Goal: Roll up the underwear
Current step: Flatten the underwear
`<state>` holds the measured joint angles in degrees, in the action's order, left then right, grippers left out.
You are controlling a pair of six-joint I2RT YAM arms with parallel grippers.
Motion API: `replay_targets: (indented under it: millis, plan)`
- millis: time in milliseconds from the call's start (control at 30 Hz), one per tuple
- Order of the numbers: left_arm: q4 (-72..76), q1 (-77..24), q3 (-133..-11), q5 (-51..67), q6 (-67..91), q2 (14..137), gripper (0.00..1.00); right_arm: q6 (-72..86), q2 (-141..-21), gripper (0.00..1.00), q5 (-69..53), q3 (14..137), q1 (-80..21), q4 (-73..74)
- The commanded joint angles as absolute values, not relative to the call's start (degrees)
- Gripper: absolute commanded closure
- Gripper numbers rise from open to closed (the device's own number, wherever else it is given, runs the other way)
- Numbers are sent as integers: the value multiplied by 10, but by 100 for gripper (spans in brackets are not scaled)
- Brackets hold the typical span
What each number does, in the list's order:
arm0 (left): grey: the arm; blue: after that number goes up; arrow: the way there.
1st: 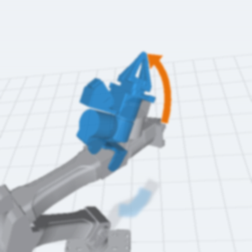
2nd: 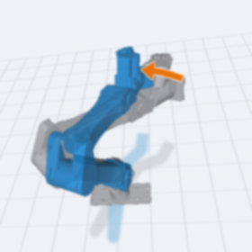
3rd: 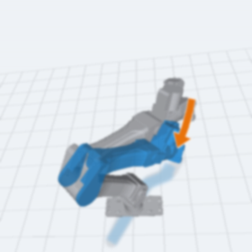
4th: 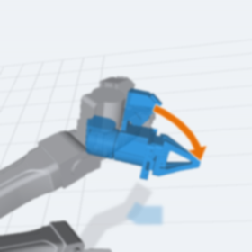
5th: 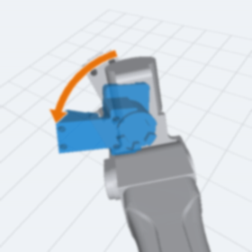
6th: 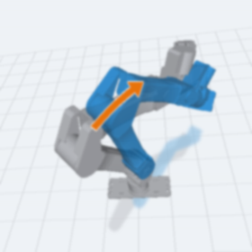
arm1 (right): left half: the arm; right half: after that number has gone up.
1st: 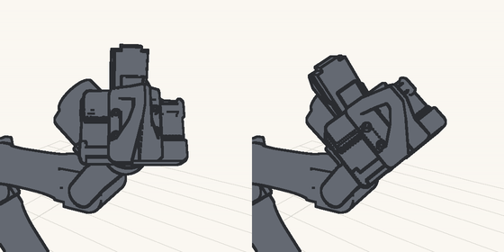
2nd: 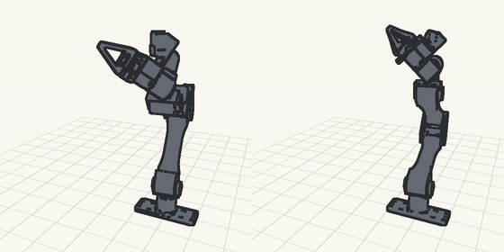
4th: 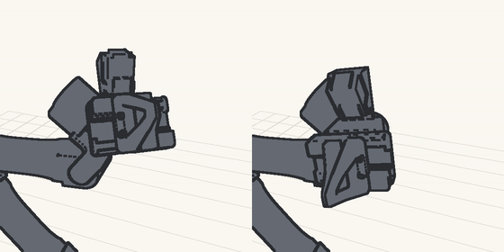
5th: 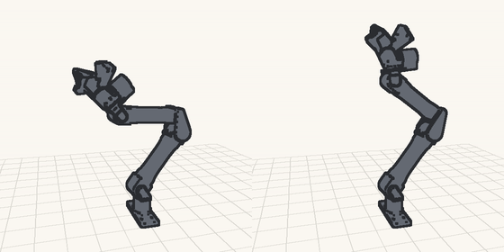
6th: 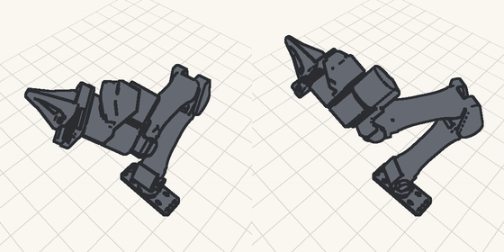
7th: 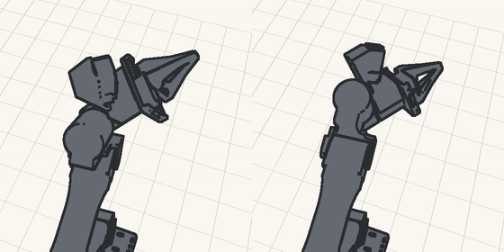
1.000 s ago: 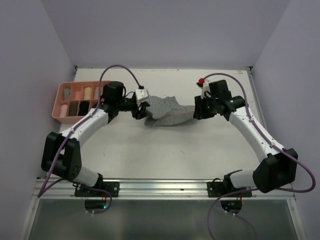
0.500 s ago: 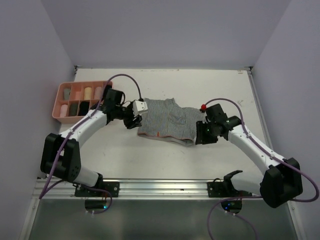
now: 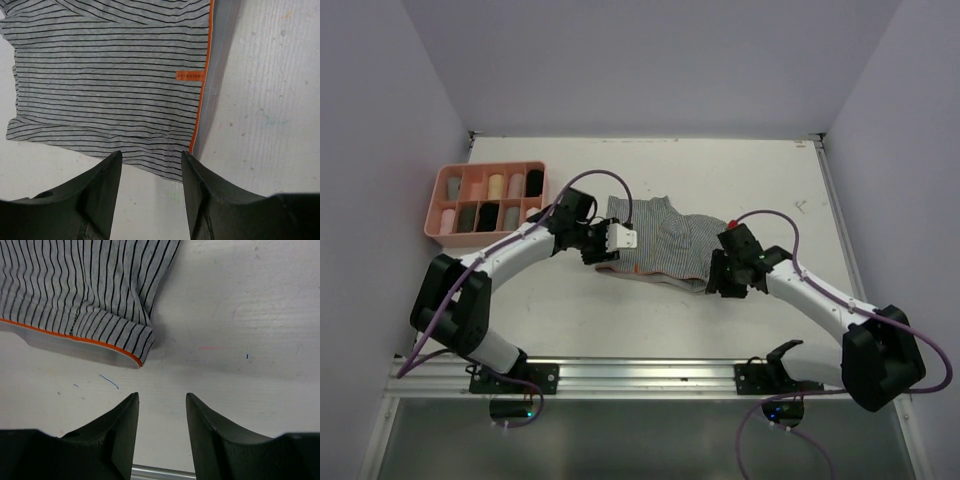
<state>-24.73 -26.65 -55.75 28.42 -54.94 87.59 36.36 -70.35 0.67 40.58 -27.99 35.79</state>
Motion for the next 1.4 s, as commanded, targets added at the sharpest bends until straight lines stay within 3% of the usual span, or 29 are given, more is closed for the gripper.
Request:
replay_targets:
  millis: [0,300,700,1067,1267,1367]
  plan:
    - [-206,-265,-566,265,-578,889,46,473,-681,53,57,394,-298,309]
    - [-192,-265,-577,283,-564,897,45,565,-744,55,150,399,-379,284]
    - [-337,-272,-621,323,-728,932,44,549,-794,80,214,385,-388,263]
    - [-160,-344,-492,185,-765,882,45,554,-811,100,218,398,-387,265]
    - [-98,-354,-473,142,-773,882,53,559,-811,100,228,403,-388,276]
    - [-91,-354,-468,127,-785,883,65,558,-812,100,237,407,-388,286]
